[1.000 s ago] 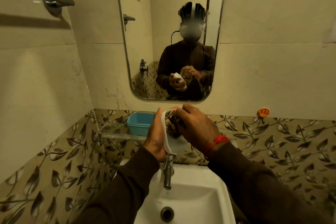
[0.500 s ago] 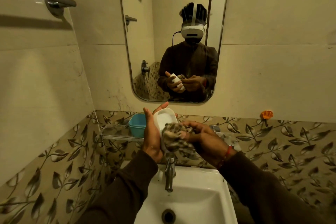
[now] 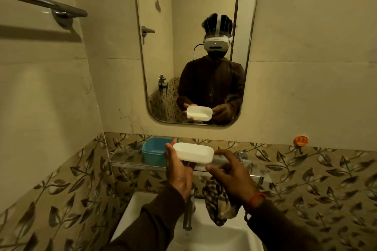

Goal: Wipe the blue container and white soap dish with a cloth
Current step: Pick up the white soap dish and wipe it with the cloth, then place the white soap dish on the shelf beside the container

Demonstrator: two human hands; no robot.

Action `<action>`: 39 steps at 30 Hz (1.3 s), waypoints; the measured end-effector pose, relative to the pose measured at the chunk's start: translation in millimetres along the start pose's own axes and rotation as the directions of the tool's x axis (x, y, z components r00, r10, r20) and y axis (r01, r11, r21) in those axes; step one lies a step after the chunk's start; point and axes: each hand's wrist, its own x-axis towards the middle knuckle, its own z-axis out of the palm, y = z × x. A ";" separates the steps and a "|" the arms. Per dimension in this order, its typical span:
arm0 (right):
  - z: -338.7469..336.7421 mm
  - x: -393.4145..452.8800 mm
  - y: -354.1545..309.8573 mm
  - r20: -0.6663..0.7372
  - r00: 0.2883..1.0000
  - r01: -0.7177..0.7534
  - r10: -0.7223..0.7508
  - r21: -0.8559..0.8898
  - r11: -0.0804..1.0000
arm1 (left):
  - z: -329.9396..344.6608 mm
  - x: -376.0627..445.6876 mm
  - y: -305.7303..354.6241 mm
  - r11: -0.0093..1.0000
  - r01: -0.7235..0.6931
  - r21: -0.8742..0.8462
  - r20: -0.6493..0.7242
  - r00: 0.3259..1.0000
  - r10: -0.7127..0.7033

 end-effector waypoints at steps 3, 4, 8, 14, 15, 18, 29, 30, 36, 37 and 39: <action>-3.8 14.9 8.1 -0.061 0.997 0.040 -0.047 -0.112 0.993 | -1.9 11.1 -6.1 0.999 0.047 -0.001 0.000 0.999 -0.047; -4.7 19.8 12.5 -0.084 0.995 0.039 -0.050 -0.128 0.991 | -2.1 14.9 -7.5 0.997 0.071 0.012 0.007 0.997 -0.071; -2.2 37.4 30.6 -0.132 0.990 0.029 -0.049 -0.146 0.989 | -0.2 25.0 -11.0 0.981 0.120 0.156 -0.005 0.993 -0.120; -3.0 58.5 54.8 -0.163 0.985 -0.010 -0.050 -0.347 0.938 | -3.5 41.1 -11.9 0.461 -0.111 0.880 0.089 0.994 0.070; -3.5 60.9 57.6 -0.164 0.985 -0.015 -0.052 -0.384 0.923 | -4.1 42.5 -12.5 0.324 -0.161 0.932 0.137 0.986 0.094; -5.7 67.1 64.9 -0.170 0.984 -0.035 -0.056 -0.494 0.869 | -1.8 43.5 -15.6 0.051 -0.253 0.966 0.248 0.966 0.078; -4.8 79.6 77.4 -0.134 0.989 -0.021 -0.069 -0.580 0.814 | -1.6 43.1 -20.2 -0.228 -0.237 0.944 0.236 0.971 -0.033; -5.7 79.0 78.1 -0.138 0.988 -0.021 -0.067 -0.555 0.831 | -3.3 43.6 -21.0 -0.224 -0.238 0.945 0.236 0.971 -0.036; -11.0 65.0 76.7 -0.253 0.959 0.027 -0.129 -0.372 0.928 | -11.5 34.8 -20.1 -0.131 -0.305 0.943 0.310 0.951 0.016; -11.4 59.9 73.4 -0.271 0.952 0.043 -0.143 -0.342 0.939 | -13.4 29.0 -18.6 -0.100 -0.345 0.933 0.352 0.934 0.061; -10.9 44.8 64.9 -0.302 0.947 0.042 -0.112 -0.230 0.972 | -19.1 9.1 -15.3 -0.007 -0.466 0.885 0.461 0.872 0.163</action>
